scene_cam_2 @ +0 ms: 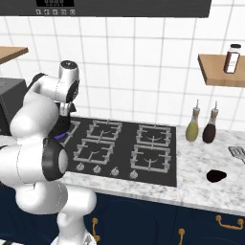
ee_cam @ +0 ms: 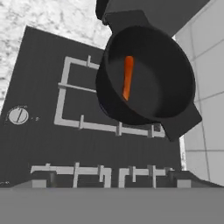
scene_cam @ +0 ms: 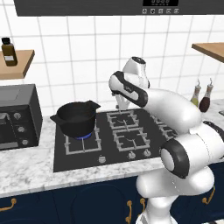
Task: Put the carrot and avocado in the pot. Retrieve the spatula and lightly stir the vegetables in the pot.
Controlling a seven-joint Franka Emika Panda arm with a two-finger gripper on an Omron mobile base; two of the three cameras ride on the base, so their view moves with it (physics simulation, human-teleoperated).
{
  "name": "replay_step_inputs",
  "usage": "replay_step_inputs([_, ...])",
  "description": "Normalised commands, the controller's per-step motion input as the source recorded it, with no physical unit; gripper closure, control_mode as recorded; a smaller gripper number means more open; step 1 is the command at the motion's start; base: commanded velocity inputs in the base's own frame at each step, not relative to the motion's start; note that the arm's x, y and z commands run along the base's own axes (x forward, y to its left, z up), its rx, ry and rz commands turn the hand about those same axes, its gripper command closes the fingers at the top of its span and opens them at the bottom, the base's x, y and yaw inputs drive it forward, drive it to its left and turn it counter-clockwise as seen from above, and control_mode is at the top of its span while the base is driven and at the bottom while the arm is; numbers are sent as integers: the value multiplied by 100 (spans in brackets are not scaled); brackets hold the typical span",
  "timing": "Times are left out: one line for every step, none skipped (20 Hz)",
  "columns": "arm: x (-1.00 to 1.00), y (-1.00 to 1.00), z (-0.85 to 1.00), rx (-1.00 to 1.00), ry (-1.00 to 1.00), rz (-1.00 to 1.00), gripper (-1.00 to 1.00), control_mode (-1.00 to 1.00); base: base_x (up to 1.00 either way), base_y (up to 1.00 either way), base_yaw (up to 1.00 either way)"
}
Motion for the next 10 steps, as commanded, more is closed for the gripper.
replay_step_inputs([-21, -91, -19, -23, 0, -10, -100, -100, 0, 0, 0])
replay_step_inputs([-7, -99, -13, -20, 0, -16, -100, -100, 0, 0, 0])
replay_step_inputs([0, -94, -3, -14, 1, -27, -100, -100, 0, 0, 0])
replay_step_inputs([0, -96, -8, -7, 6, -43, -100, -100, 0, 0, 0])
replay_step_inputs([0, -100, -11, -2, 1, -50, -100, -100, 0, 0, 0])
replay_step_inputs([0, -100, -20, 0, 5, -58, -100, -100, 0, 0, 0])
replay_step_inputs([0, -89, -26, 0, 7, -64, -100, -100, 0, 0, 0])
replay_step_inputs([0, -94, -33, 0, 9, -65, -100, -100, 0, 0, 0])
replay_step_inputs([0, -89, -36, 0, 11, -66, -100, -100, 0, 0, 0])
replay_step_inputs([0, -81, -33, 0, 11, -68, -100, -100, 0, 0, 0])
